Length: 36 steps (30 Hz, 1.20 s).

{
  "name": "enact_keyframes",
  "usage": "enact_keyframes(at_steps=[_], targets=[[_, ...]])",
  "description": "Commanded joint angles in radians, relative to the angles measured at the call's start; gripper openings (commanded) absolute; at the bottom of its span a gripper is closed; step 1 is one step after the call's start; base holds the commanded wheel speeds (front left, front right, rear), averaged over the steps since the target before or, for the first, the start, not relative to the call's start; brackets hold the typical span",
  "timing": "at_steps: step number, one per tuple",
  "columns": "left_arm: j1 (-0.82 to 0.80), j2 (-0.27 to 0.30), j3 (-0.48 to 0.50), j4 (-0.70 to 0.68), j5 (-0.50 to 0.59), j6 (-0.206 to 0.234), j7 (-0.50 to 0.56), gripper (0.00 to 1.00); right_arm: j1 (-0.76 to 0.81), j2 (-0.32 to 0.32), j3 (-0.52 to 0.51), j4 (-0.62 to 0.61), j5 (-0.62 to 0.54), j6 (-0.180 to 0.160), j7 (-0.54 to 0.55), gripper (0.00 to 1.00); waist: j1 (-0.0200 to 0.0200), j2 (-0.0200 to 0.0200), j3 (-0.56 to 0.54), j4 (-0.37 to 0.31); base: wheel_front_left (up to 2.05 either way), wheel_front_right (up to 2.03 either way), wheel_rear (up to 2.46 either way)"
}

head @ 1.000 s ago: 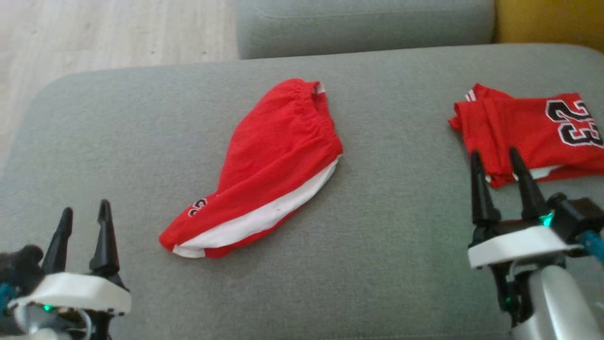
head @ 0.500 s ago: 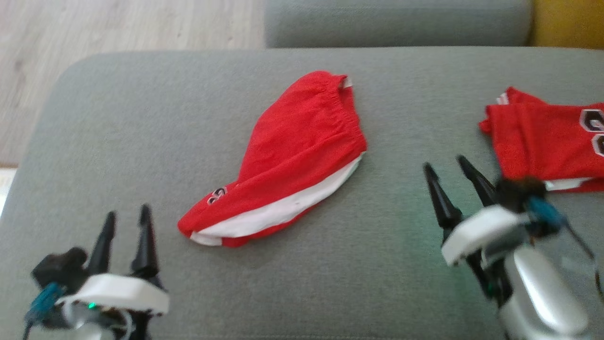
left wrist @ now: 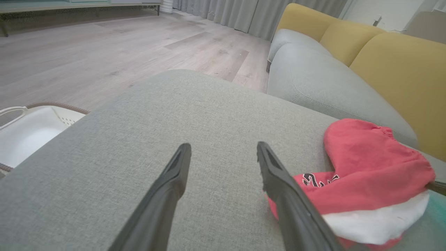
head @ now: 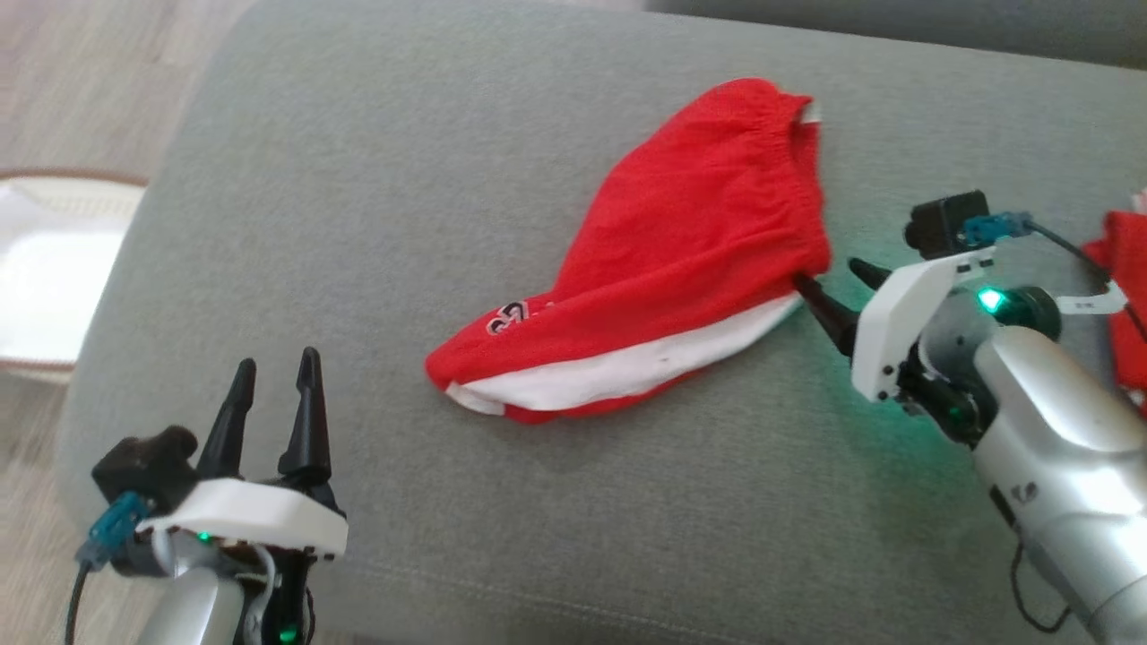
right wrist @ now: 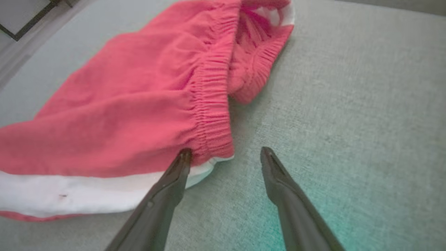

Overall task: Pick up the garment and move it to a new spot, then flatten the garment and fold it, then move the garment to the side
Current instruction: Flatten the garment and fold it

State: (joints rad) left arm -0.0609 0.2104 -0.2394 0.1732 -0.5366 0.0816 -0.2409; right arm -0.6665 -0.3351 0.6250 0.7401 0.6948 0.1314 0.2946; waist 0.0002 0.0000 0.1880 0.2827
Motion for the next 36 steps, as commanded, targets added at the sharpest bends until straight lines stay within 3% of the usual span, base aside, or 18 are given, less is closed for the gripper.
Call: enact_keyframes(at_steps=[1, 7, 8, 9, 10, 11, 19, 25, 36], targets=[[-0.047, 0.011, 0.045, -0.017, 0.007, -0.003, -0.015, 1.00, -0.043, -0.019, 0.025, -0.006, 0.028, -0.001, -0.005, 1.00, -0.0002, 0.0000, 0.016, 0.025, 0.00, 0.00, 0.00], [-0.054, 0.010, 0.052, -0.008, 0.011, -0.009, -0.017, 1.00, -0.093, -0.026, 0.106, 0.042, 0.126, -0.001, -0.030, 1.00, -0.0002, 0.0000, 0.027, 0.035, 0.00, 0.00, 0.00], [-0.055, 0.010, 0.053, -0.007, 0.011, -0.009, -0.018, 1.00, -0.100, -0.028, 0.120, 0.044, 0.139, -0.001, -0.038, 0.88, -0.0002, 0.0000, 0.028, 0.033, 0.00, 0.00, 0.00], [-0.055, 0.011, 0.055, -0.006, 0.012, -0.009, -0.018, 1.00, -0.105, -0.029, 0.134, 0.044, 0.158, -0.001, -0.043, 0.47, -0.0002, 0.0000, 0.027, 0.030, 0.00, 0.00, 0.00], [-0.055, 0.011, 0.055, -0.003, 0.013, -0.009, -0.018, 1.00, -0.109, -0.032, 0.147, 0.040, 0.178, -0.001, -0.048, 0.20, -0.0002, 0.0000, 0.024, 0.024, 0.00, 0.00, 0.00], [-0.054, 0.011, 0.055, -0.001, 0.014, -0.009, -0.018, 1.00, -0.114, -0.038, 0.160, 0.036, 0.193, -0.001, -0.056, 0.00, -0.0002, 0.0000, 0.019, 0.018, 0.00, 0.00, 0.00], [-0.036, 0.017, 0.051, 0.011, 0.016, -0.009, -0.018, 1.00, -0.145, -0.092, 0.263, 0.018, 0.255, -0.001, -0.047, 0.00, -0.0002, 0.0000, -0.038, -0.052, 0.00, 0.00, 0.00], [-0.007, 0.023, 0.046, 0.011, 0.010, -0.006, -0.008, 1.00, -0.135, -0.144, 0.321, -0.002, 0.306, -0.001, 0.068, 0.00, -0.0002, 0.0000, -0.086, -0.124, 0.00, 0.00, 0.00], [0.034, 0.031, 0.040, -0.011, 0.005, 0.012, 0.011, 1.00, 0.029, -0.229, 0.314, -0.038, 0.350, -0.001, 0.192, 0.00, -0.0002, 0.0000, -0.146, -0.197, 0.00, 0.00, 0.00]])
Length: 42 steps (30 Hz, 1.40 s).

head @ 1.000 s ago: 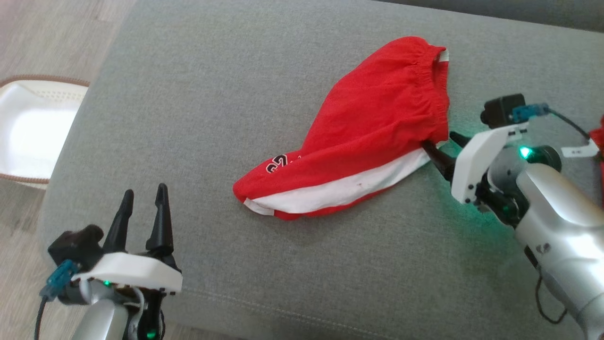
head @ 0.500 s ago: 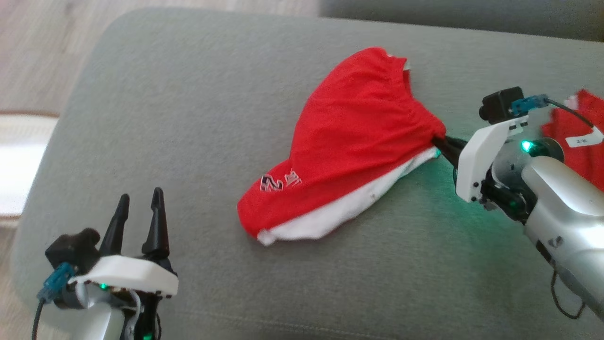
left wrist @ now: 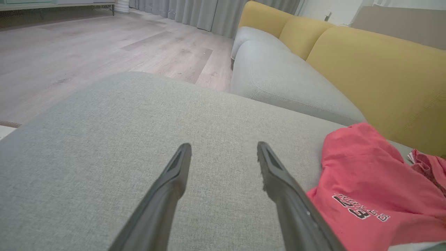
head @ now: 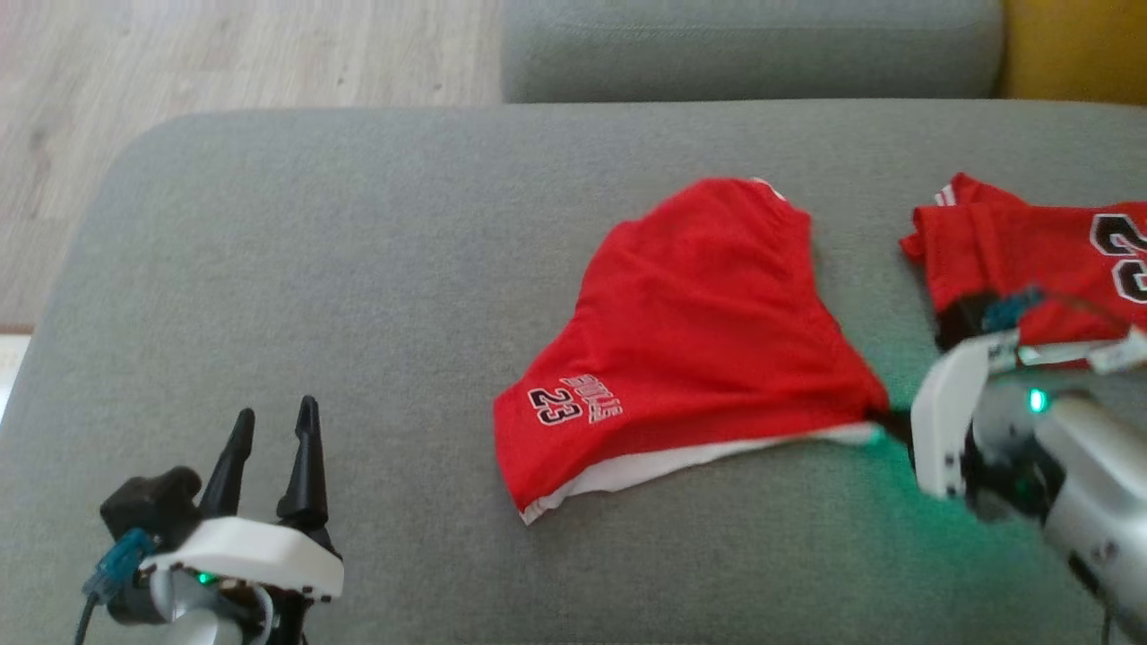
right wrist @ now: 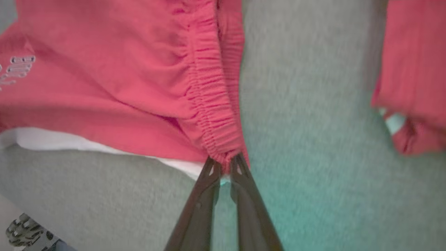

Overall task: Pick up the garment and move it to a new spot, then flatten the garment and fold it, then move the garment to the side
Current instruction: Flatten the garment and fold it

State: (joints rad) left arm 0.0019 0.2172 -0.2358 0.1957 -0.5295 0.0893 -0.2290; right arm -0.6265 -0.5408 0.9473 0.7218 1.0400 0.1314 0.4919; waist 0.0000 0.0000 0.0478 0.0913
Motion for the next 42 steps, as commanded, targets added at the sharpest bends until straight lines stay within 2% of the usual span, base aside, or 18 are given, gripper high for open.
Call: enact_keyframes(at_steps=[1, 3, 4, 5, 6, 11, 16, 20, 23, 25, 26, 27, 29, 34, 39, 42], targets=[[-0.027, 0.024, 0.035, -0.036, -0.003, 0.006, 0.001, 1.00, 0.006, -0.024, -0.013, -0.024, 0.003, -0.001, -0.002, 0.00, 0.0000, 0.0000, -0.008, -0.008, 0.00, 0.00, 0.00], [-0.024, 0.025, 0.033, -0.040, -0.004, 0.007, 0.003, 1.00, 0.033, -0.019, -0.030, -0.027, -0.002, -0.001, -0.009, 0.00, 0.0000, 0.0000, -0.010, -0.013, 0.00, 0.00, 0.00], [-0.023, 0.026, 0.032, -0.041, -0.004, 0.007, 0.005, 1.00, 0.044, -0.015, -0.039, -0.025, -0.006, -0.001, -0.013, 0.22, 0.0000, 0.0000, -0.011, -0.015, 0.00, 0.00, 0.00], [-0.023, 0.027, 0.032, -0.042, -0.005, 0.007, 0.007, 1.00, 0.051, -0.009, -0.053, -0.022, -0.012, -0.001, -0.024, 0.89, 0.0000, 0.0000, -0.012, -0.017, 0.00, 0.00, 0.00], [-0.022, 0.029, 0.032, -0.044, -0.006, 0.008, 0.009, 1.00, 0.055, -0.003, -0.067, -0.020, -0.021, -0.001, -0.040, 1.00, 0.0000, 0.0000, -0.012, -0.020, 0.00, 0.00, 0.00], [-0.016, 0.041, 0.037, -0.054, -0.007, 0.015, 0.016, 1.00, 0.053, 0.014, -0.145, -0.058, -0.084, -0.001, -0.150, 1.00, 0.0000, 0.0000, -0.021, -0.041, 0.00, 0.00, 0.00], [-0.005, 0.048, 0.043, -0.072, -0.008, 0.025, 0.014, 1.00, 0.087, 0.022, -0.280, -0.150, -0.176, -0.001, -0.366, 1.00, 0.0000, 0.0000, -0.029, -0.064, 0.00, 0.00, 0.00], [0.004, 0.044, 0.038, -0.076, -0.010, 0.027, 0.011, 1.00, 0.188, 0.072, -0.418, -0.198, -0.264, -0.001, -0.531, 1.00, 0.0000, 0.0000, -0.030, -0.075, 0.00, 0.00, 0.00], [0.008, 0.041, 0.034, -0.079, -0.012, 0.021, 0.007, 1.00, 0.285, 0.145, -0.554, -0.220, -0.337, -0.001, -0.671, 1.00, 0.0000, 0.0000, -0.030, -0.080, 0.00, 0.00, 0.00], [0.010, 0.040, 0.029, -0.083, -0.012, 0.016, 0.004, 1.00, 0.345, 0.193, -0.640, -0.232, -0.409, -0.001, -0.719, 1.00, 0.0000, 0.0000, -0.028, -0.082, 0.00, 0.00, 0.00], [0.011, 0.040, 0.027, -0.085, -0.010, 0.015, 0.003, 1.00, 0.372, 0.219, -0.676, -0.244, -0.449, -0.001, -0.731, 1.00, 0.0000, 0.0000, -0.026, -0.083, 0.00, 0.00, 0.00], [0.011, 0.040, 0.027, -0.085, -0.010, 0.015, 0.003, 1.00, 0.372, 0.219, -0.676, -0.244, -0.449, -0.001, -0.731, 1.00, 0.0000, 0.0000, -0.026, -0.083, 0.00, 0.00, 0.00], [0.011, 0.041, 0.028, -0.091, -0.010, 0.014, 0.000, 1.00, 0.412, 0.276, -0.736, -0.288, -0.518, -0.001, -0.743, 1.00, 0.0000, 0.0000, -0.019, -0.088, 0.00, 0.00, 0.00], [-0.001, 0.050, 0.021, -0.094, -0.006, 0.004, -0.001, 1.00, 0.462, 0.362, -0.786, -0.349, -0.654, -0.001, -0.733, 1.00, 0.0000, 0.0000, -0.002, -0.098, 0.00, 0.00, 0.00], [-0.027, 0.065, 0.011, -0.093, -0.008, -0.012, 0.016, 1.00, 0.469, 0.401, -0.812, -0.393, -0.702, -0.001, -0.698, 1.00, 0.0000, 0.0000, 0.008, -0.101, 0.00, 0.00, 0.00], [-0.054, 0.075, -0.004, -0.103, -0.033, -0.045, 0.067, 1.00, 0.471, 0.406, -0.823, -0.412, -0.712, -0.001, -0.682, 1.00, 0.0000, 0.0000, 0.011, -0.103, 0.00, 0.00, 0.00]])
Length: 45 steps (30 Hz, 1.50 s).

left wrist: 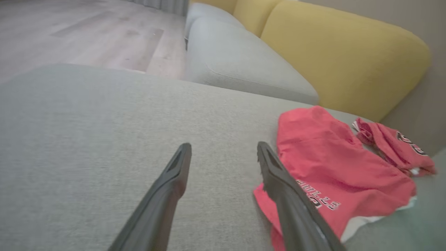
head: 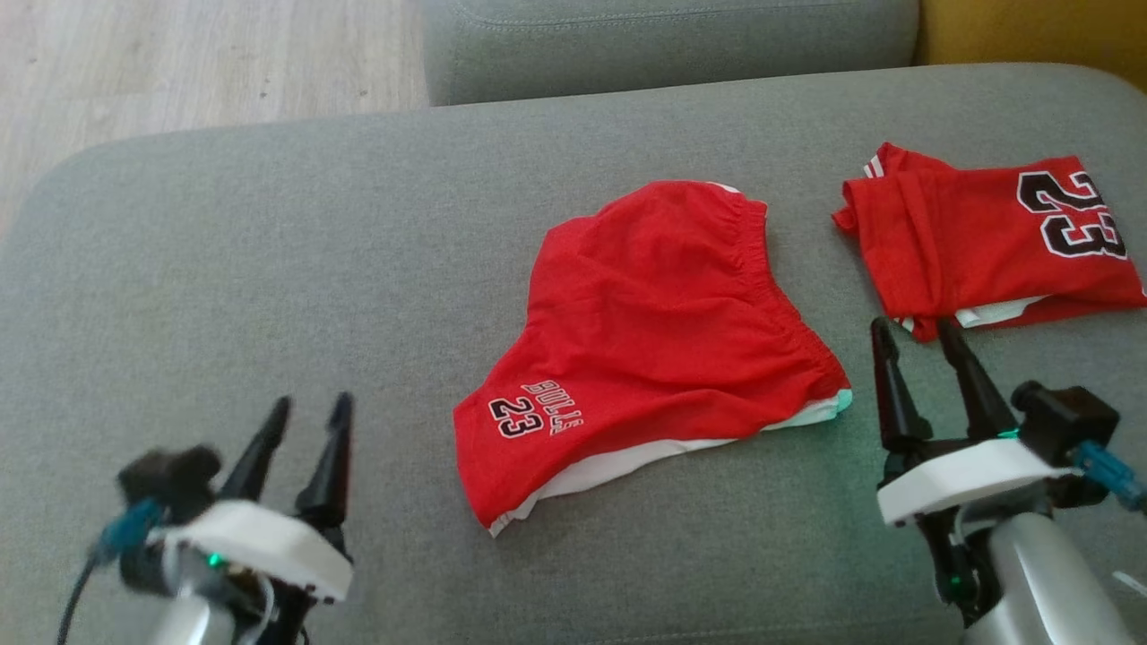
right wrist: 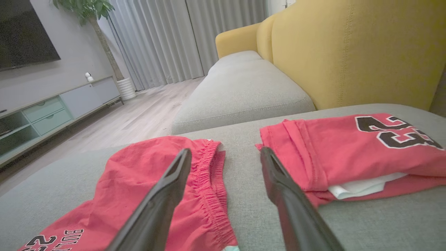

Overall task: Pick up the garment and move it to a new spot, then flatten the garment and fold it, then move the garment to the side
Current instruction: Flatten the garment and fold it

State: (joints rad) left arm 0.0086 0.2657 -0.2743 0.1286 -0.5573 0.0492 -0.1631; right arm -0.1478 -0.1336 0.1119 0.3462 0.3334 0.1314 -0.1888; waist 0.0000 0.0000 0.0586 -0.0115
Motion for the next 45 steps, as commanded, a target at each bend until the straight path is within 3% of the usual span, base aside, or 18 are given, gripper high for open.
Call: enact_keyframes(at_steps=[1, 4, 9, 14, 18, 27, 28, 29, 30, 31, 45], targets=[[-0.075, 0.036, 0.025, -0.039, -0.016, -0.023, 0.035, 1.00, -0.007, -0.001, 0.007, -0.042, -0.008, -0.001, 0.005, 1.00, 0.0000, 0.0000, 0.001, -0.001, 0.00, 0.00, 0.00], [-0.142, 0.084, -0.016, -0.035, -0.067, -0.085, 0.217, 1.00, -0.012, -0.002, -0.007, -0.062, -0.020, -0.001, 0.019, 1.00, 0.0000, 0.0000, 0.011, -0.010, 0.00, 0.00, 0.00], [-0.347, 0.195, -0.121, 0.004, -0.194, -0.162, 0.663, 1.00, -0.038, 0.007, -0.006, -0.091, -0.032, -0.001, 0.036, 1.00, 0.0000, 0.0000, 0.041, -0.050, 0.00, 0.00, 0.00], [-0.478, 0.212, -0.181, 0.112, -0.301, -0.177, 0.859, 1.00, -0.060, 0.021, 0.016, -0.091, -0.028, -0.001, 0.037, 1.00, 0.0000, 0.0000, 0.067, -0.106, 0.00, 0.00, 0.00], [-0.550, 0.229, -0.236, 0.188, -0.330, -0.179, 0.931, 1.00, -0.077, 0.023, 0.024, -0.085, -0.028, -0.001, 0.033, 1.00, 0.0000, 0.0000, 0.089, -0.149, 0.00, 0.00, 0.00], [-0.620, 0.241, -0.360, 0.286, -0.406, -0.180, 0.963, 1.00, -0.100, 0.031, 0.044, -0.063, -0.022, -0.001, 0.020, 1.00, 0.0000, 0.0000, 0.115, -0.212, 0.00, 0.00, 0.00], [-0.624, 0.244, -0.371, 0.291, -0.414, -0.180, 0.962, 0.48, -0.101, 0.031, 0.045, -0.059, -0.021, -0.001, 0.018, 1.00, 0.0000, 0.0000, 0.115, -0.215, 0.00, 0.00, 0.00], [-0.624, 0.244, -0.371, 0.291, -0.414, -0.180, 0.962, 0.48, -0.101, 0.031, 0.045, -0.059, -0.021, -0.001, 0.018, 1.00, 0.0000, 0.0000, 0.115, -0.215, 0.00, 0.00, 0.00], [-0.629, 0.249, -0.382, 0.295, -0.417, -0.180, 0.955, 0.15, -0.101, 0.031, 0.045, -0.056, -0.021, -0.001, 0.016, 1.00, 0.0000, 0.0000, 0.115, -0.216, 0.00, 0.00, 0.00], [-0.634, 0.255, -0.388, 0.303, -0.417, -0.180, 0.945, 0.00, -0.100, 0.030, 0.045, -0.054, -0.021, -0.001, 0.015, 1.00, 0.0000, 0.0000, 0.115, -0.217, 0.00, 0.00, 0.00], [-0.752, 0.343, -0.416, 0.420, -0.440, -0.180, 0.852, 0.00, -0.105, 0.018, 0.050, -0.055, -0.022, -0.001, 0.028, 1.00, 0.0000, 0.0000, 0.114, -0.190, 0.00, 0.00, 0.00]])
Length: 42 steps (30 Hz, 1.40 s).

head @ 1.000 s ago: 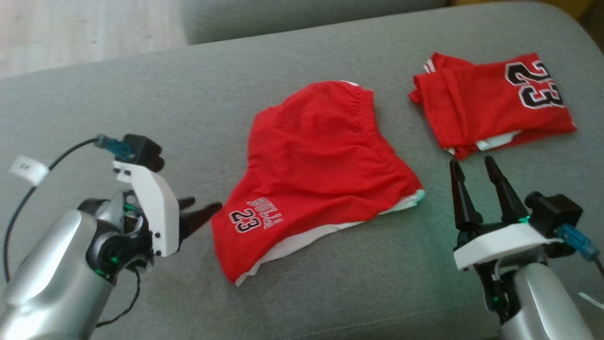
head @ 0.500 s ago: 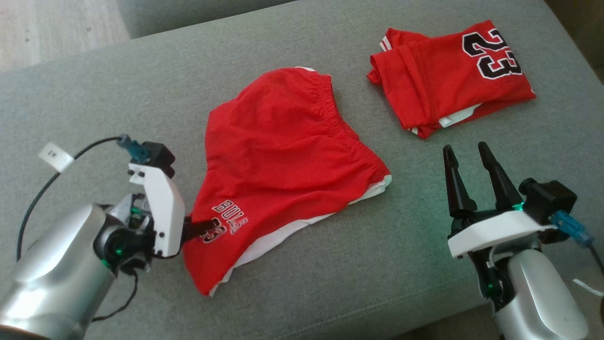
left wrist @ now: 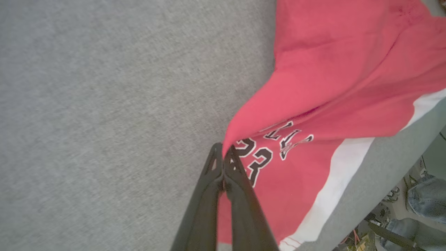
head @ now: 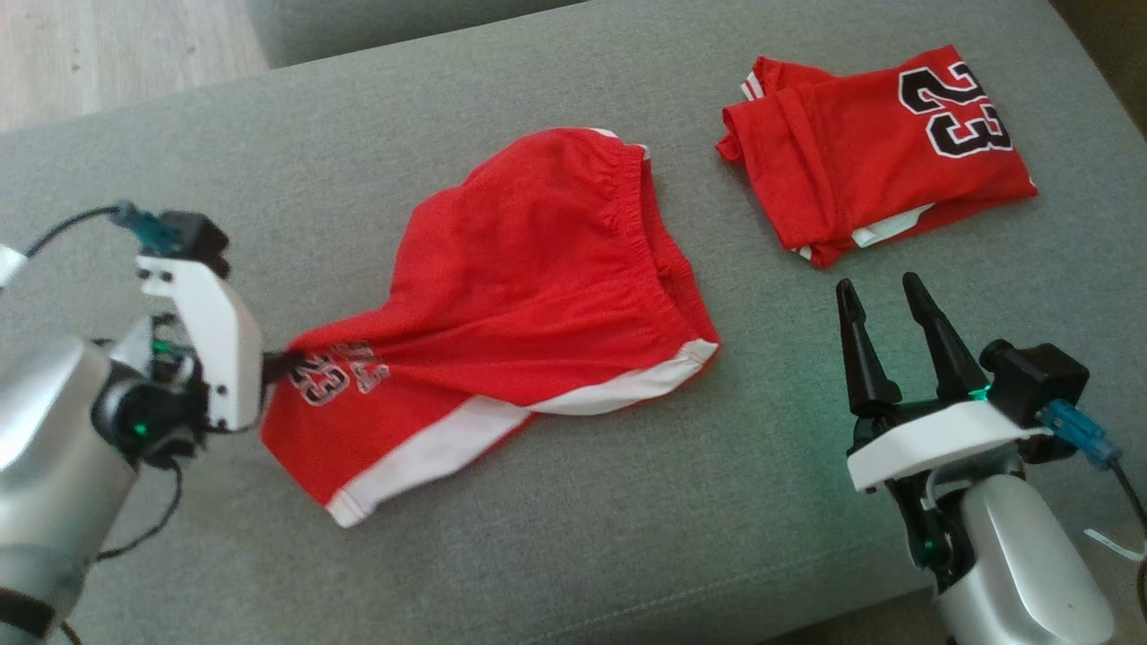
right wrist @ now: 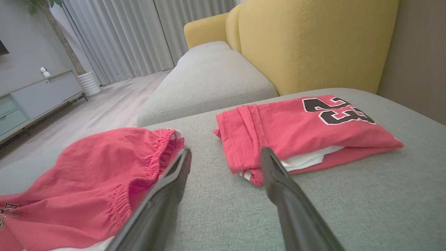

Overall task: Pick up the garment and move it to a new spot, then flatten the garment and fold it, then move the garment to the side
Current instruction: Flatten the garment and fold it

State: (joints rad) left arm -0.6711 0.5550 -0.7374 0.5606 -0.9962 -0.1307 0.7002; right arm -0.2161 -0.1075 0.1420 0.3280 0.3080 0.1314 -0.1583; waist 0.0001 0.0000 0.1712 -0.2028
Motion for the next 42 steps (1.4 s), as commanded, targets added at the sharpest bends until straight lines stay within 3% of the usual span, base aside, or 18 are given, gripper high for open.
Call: enact_keyframes(at_steps=[1, 6, 7, 8, 13, 17, 19, 22, 26, 28, 29, 31, 35, 38, 42], targets=[[-0.082, 0.056, 0.048, 0.001, -0.001, 0.000, -0.019, 0.00, -0.037, -0.010, 0.021, -0.037, 0.004, -0.001, -0.001, 1.00, -0.0001, 0.0000, 0.002, 0.003, 0.00, 0.00, 0.00], [-0.119, 0.056, 0.041, 0.066, 0.005, 0.000, -0.065, 0.00, -0.038, -0.012, 0.028, -0.034, 0.006, -0.001, 0.007, 1.00, -0.0001, 0.0000, -0.002, 0.009, 0.00, 0.00, 0.00], [-0.122, 0.050, 0.037, 0.074, 0.002, 0.000, -0.076, 0.31, -0.038, -0.013, 0.030, -0.033, 0.007, -0.001, 0.008, 1.00, -0.0001, 0.0000, -0.004, 0.010, 0.00, 0.00, 0.00], [-0.120, 0.041, 0.034, 0.080, -0.008, 0.000, -0.081, 1.00, -0.037, -0.014, 0.029, -0.032, 0.007, -0.001, 0.009, 1.00, -0.0001, 0.0000, -0.008, 0.014, 0.00, 0.00, 0.00], [-0.112, 0.036, 0.001, 0.061, -0.010, 0.000, -0.155, 1.00, -0.024, -0.021, 0.038, -0.032, 0.007, -0.001, 0.012, 1.00, -0.0001, 0.0000, -0.037, 0.040, 0.00, 0.00, 0.00], [-0.097, 0.056, 0.030, 0.010, 0.036, 0.004, -0.370, 1.00, -0.010, -0.020, 0.038, -0.043, 0.009, -0.001, -0.012, 1.00, -0.0001, 0.0000, -0.071, 0.062, 0.00, 0.00, 0.00], [-0.072, 0.054, 0.070, -0.029, 0.061, 0.040, -0.521, 1.00, -0.001, -0.019, 0.036, -0.049, 0.007, -0.001, -0.027, 1.00, -0.0001, 0.0000, -0.087, 0.074, 0.00, 0.00, 0.00], [0.007, 0.052, 0.122, -0.108, 0.101, 0.135, -0.728, 1.00, 0.014, -0.019, 0.033, -0.061, -0.002, -0.001, -0.051, 1.00, -0.0001, 0.0000, -0.108, 0.093, 0.00, 0.00, 0.00], [0.170, 0.042, 0.183, -0.256, 0.120, 0.267, -0.912, 1.00, 0.038, -0.016, 0.023, -0.080, -0.025, -0.001, -0.075, 1.00, -0.0001, 0.0000, -0.130, 0.116, 0.00, 0.00, 0.00], [0.263, 0.041, 0.210, -0.341, 0.139, 0.332, -0.945, 1.00, 0.048, -0.014, 0.013, -0.092, -0.036, -0.001, -0.084, 1.00, -0.0001, 0.0000, -0.138, 0.125, 0.00, 0.00, 0.00], [0.263, 0.041, 0.210, -0.341, 0.139, 0.332, -0.945, 1.00, 0.048, -0.014, 0.013, -0.092, -0.036, -0.001, -0.084, 1.00, -0.0001, 0.0000, -0.138, 0.125, 0.00, 0.00, 0.00], [0.357, 0.024, 0.249, -0.423, 0.150, 0.387, -0.957, 1.00, 0.063, -0.013, 0.004, -0.101, -0.043, -0.001, -0.090, 1.00, -0.0001, 0.0000, -0.145, 0.135, 0.00, 0.00, 0.00], [0.527, -0.041, 0.367, -0.566, 0.251, 0.482, -0.961, 1.00, 0.094, -0.012, -0.008, -0.119, -0.060, -0.001, -0.097, 1.00, -0.0001, 0.0000, -0.160, 0.147, 0.00, 0.00, 0.00], [0.638, -0.109, 0.443, -0.619, 0.328, 0.488, -0.962, 1.00, 0.112, -0.011, -0.011, -0.132, -0.075, -0.001, -0.099, 1.00, -0.0001, 0.0000, -0.162, 0.151, 0.00, 0.00, 0.00], [0.716, -0.177, 0.507, -0.609, 0.404, 0.443, -0.962, 1.00, 0.127, -0.020, -0.005, -0.128, -0.113, -0.001, -0.100, 1.00, -0.0001, 0.0000, -0.164, 0.158, 0.00, 0.00, 0.00]])
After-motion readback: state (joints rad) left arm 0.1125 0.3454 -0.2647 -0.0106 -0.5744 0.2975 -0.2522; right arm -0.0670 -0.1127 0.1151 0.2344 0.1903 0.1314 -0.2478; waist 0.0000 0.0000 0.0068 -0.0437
